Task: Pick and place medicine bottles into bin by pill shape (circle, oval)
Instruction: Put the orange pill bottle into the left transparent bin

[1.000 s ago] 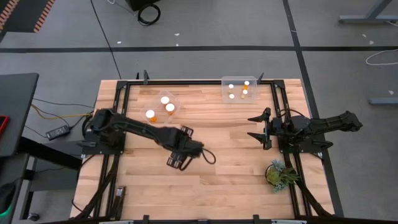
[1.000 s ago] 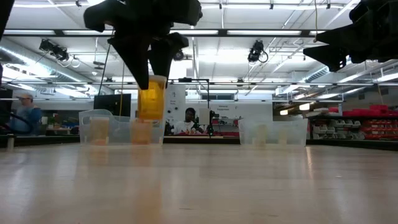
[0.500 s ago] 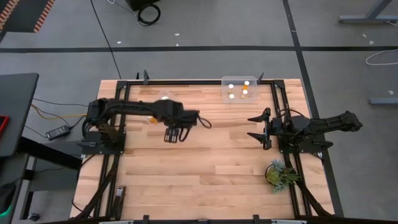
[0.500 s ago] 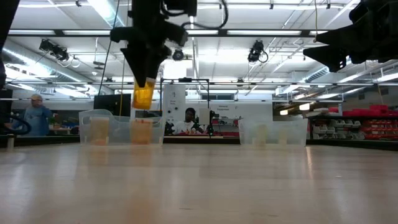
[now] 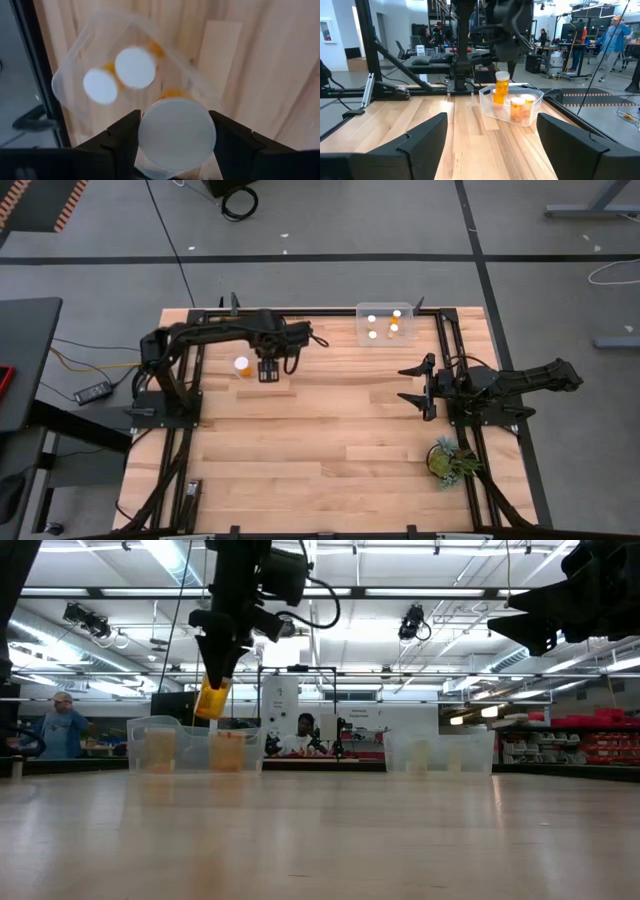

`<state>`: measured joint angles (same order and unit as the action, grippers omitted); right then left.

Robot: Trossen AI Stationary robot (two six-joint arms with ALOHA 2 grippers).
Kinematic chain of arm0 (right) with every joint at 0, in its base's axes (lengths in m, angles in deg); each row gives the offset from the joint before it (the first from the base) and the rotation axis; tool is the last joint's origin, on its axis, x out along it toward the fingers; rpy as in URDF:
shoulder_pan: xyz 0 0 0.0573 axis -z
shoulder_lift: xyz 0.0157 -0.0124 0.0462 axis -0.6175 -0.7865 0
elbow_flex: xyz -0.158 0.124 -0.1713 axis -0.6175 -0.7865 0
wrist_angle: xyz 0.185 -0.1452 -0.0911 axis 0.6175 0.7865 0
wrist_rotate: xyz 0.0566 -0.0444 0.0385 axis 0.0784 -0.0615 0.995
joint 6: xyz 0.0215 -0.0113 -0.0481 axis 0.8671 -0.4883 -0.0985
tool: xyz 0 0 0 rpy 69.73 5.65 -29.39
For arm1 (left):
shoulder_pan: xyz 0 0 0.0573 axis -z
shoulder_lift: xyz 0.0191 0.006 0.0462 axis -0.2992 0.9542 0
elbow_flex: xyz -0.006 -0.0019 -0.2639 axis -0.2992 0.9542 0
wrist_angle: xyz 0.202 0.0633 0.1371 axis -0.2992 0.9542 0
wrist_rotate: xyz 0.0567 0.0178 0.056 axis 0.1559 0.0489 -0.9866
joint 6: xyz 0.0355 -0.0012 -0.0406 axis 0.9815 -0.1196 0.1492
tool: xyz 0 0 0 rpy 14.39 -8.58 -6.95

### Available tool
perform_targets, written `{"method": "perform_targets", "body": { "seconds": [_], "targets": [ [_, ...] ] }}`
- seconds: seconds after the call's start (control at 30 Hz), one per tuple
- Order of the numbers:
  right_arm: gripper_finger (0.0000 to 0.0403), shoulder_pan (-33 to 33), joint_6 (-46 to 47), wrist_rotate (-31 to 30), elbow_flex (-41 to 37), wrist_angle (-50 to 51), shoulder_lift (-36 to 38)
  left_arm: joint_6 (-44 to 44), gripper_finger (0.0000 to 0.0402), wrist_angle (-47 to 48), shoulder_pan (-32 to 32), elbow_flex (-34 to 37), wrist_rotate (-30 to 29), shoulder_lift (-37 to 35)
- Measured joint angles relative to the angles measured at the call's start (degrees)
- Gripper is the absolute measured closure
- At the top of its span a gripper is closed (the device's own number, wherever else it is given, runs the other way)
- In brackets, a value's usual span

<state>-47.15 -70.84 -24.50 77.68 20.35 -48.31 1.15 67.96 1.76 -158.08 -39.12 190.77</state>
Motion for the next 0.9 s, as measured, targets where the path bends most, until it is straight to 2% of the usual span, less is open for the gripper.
{"method": "perform_targets", "body": {
  "seconds": [0.23, 0.37, 0.7, 0.9],
  "targets": [
    [0.0089, 0.0, 0.0, 0.0, 0.0, 0.0, 0.0, -0.5, 0.0187, 3.6, -3.8, 0.1, 0.0, -0.7],
    [0.0089, 0.0, 0.0, 0.0, 0.0, 0.0, 0.0, -0.4, 0.0181, 2.1, -5.0, 3.5, 0.0, -2.7],
    [0.0089, 0.0, 0.0, 0.0, 0.0, 0.2, 0.0, 1.6, 0.0179, -13.5, -5.6, 16.5, 0.2, -11.1],
    [0.0089, 0.0, 0.0, 0.0, 0.0, 0.2, 0.0, 0.3, 0.0179, -20.3, -6.1, 22.9, 0.3, -13.8]
  ]
}}
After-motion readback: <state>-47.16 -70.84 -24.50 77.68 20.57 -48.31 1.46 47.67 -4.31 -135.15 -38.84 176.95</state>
